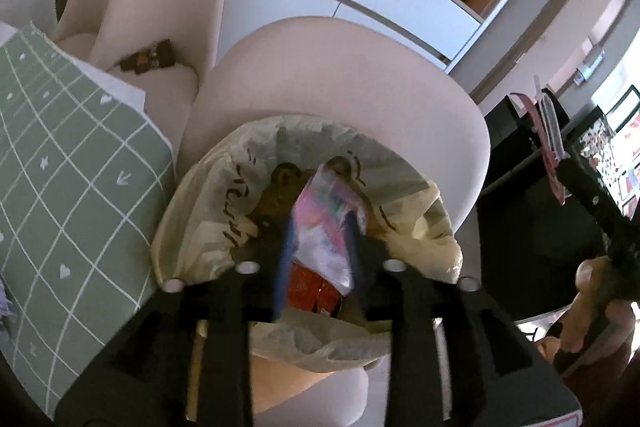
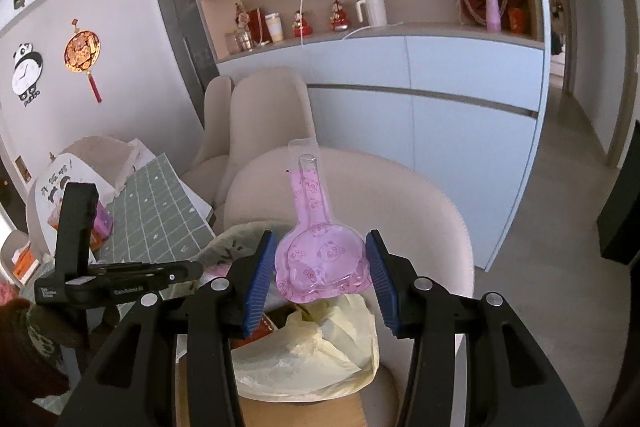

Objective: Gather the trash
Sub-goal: 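Carry the pink wrapper and pink toy to the bin and release both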

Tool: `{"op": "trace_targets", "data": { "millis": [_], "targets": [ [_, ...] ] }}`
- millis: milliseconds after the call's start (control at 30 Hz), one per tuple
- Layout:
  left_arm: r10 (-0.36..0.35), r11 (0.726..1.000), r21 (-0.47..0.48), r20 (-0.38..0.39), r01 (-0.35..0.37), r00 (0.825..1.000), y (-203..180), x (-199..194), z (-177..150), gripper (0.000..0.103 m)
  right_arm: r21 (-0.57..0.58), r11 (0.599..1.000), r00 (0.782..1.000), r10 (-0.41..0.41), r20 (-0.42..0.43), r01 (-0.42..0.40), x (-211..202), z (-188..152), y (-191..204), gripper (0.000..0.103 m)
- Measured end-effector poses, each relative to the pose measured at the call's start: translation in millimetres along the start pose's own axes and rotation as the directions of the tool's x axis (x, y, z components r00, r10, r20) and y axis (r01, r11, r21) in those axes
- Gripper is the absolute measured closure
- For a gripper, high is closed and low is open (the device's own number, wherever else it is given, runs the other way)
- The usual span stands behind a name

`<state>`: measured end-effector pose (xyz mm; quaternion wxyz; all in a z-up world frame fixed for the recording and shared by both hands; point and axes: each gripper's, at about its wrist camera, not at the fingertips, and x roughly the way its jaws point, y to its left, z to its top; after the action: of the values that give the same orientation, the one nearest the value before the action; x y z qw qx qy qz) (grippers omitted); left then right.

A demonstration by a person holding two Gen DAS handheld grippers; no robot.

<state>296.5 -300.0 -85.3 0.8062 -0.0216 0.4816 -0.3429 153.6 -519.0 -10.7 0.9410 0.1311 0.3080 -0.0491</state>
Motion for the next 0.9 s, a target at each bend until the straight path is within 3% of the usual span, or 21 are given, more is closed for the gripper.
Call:
{"op": "trace_targets", "data": {
  "millis": [300, 467, 900],
  "targets": [
    [0.067, 0.998, -0.012, 0.065, -0.066, 0.996, 7, -31, -6, 0.071, -0.011, 0.997, 0.995, 0.071, -0.068, -0.072, 36, -9, 22, 0.059],
    [0.141, 0.990, -0.045, 0.169, -0.135, 0.976, 18, -72, -16, 0.064, -0.046, 0.993, 0.989, 0.099, -0.113, -0.105, 54, -16, 44, 0.059],
    [0.259, 0.955, -0.191, 0.161, -0.228, 0.952, 80, -133, -55, 0.062, -0.104, 0.986, 0.975, 0.110, -0.191, -0.132, 94, -32, 90, 0.059]
  ]
}}
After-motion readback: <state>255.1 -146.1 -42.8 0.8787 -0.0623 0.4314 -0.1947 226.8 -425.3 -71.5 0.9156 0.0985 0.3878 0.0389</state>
